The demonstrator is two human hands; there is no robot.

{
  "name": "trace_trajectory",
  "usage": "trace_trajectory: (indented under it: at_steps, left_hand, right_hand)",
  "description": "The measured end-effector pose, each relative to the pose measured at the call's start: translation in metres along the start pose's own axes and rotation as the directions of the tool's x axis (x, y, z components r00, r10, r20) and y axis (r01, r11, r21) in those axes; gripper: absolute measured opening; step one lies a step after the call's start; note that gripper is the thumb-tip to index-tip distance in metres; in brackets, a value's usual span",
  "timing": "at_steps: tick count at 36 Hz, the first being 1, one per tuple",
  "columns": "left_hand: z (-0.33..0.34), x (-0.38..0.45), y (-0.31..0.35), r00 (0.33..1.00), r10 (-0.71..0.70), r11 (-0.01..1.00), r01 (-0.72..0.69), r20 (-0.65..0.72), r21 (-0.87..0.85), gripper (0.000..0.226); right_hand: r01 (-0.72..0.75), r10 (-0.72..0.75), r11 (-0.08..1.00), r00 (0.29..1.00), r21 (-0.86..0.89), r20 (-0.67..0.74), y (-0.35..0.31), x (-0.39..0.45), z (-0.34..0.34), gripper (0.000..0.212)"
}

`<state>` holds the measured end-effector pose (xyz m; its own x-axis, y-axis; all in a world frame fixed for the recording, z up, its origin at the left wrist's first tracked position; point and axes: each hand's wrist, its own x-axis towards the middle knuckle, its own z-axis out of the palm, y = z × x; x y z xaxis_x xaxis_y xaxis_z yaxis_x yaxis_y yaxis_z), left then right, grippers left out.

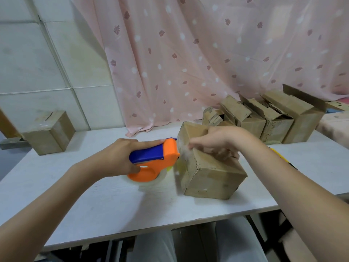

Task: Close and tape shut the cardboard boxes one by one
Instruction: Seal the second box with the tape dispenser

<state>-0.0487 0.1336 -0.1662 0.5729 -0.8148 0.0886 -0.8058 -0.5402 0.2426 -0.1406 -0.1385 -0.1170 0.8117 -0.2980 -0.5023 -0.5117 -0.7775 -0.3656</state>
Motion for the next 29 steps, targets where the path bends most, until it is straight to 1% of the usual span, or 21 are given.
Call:
trace_trajectory:
  at_steps: [1, 5, 9, 11, 12, 15, 17, 20, 24, 29]
  left_hand:
    - [-0.001, 0.000, 0.001, 1.000, 0.007, 1.000, -0.007, -0.010, -0.004, 0.098]
    - [-0.004, -0.001, 0.006, 0.999, 0.005, 1.000, -0.006, -0.053, -0.020, 0.099]
    - [-0.007, -0.003, 0.008, 0.998, 0.006, 1.000, -0.008, -0.069, -0.029, 0.098]
    - [-0.007, -0.007, 0.006, 0.997, -0.003, 1.000, 0.001, -0.072, -0.021, 0.098]
    - [-0.007, -0.009, 0.006, 0.997, -0.005, 1.000, 0.005, -0.072, -0.007, 0.098]
    - [-0.004, -0.014, 0.003, 0.997, -0.023, 1.000, 0.024, -0.070, 0.014, 0.099]
    - [0.001, -0.016, 0.005, 0.997, -0.028, 1.000, 0.029, -0.065, 0.011, 0.098]
    - [0.009, -0.018, 0.012, 0.999, -0.021, 1.000, 0.023, -0.050, 0.021, 0.095]
    - [0.023, -0.017, 0.019, 0.998, -0.050, 0.999, 0.050, -0.047, 0.007, 0.097]
    - [0.027, -0.013, 0.026, 0.997, -0.042, 0.999, 0.042, -0.058, 0.001, 0.096]
  right_hand:
    - [0.002, -0.003, 0.999, 1.000, 0.047, 0.009, 0.004, -0.001, -0.001, 0.049]
    - [0.033, -0.042, 0.972, 0.999, 0.231, 0.032, 0.014, 0.000, -0.002, 0.045]
    - [0.040, -0.067, 0.947, 0.995, 0.318, 0.076, 0.026, -0.003, -0.002, 0.050]
    - [0.036, -0.076, 0.915, 0.993, 0.402, 0.085, 0.037, -0.004, -0.003, 0.050]
    - [0.033, -0.078, 0.896, 0.993, 0.443, 0.085, 0.043, -0.003, -0.004, 0.052]
    - [0.032, -0.107, 0.843, 0.988, 0.538, 0.108, 0.058, -0.003, -0.002, 0.070]
    - [0.037, -0.130, 0.803, 0.985, 0.594, 0.114, 0.066, -0.001, 0.000, 0.072]
    - [0.046, -0.176, 0.768, 0.974, 0.639, 0.141, 0.074, 0.001, 0.004, 0.065]
    - [0.090, -0.224, 0.739, 0.967, 0.667, 0.118, 0.083, -0.002, 0.010, 0.075]
    - [0.120, -0.253, 0.634, 0.966, 0.764, 0.059, 0.093, -0.004, 0.021, 0.063]
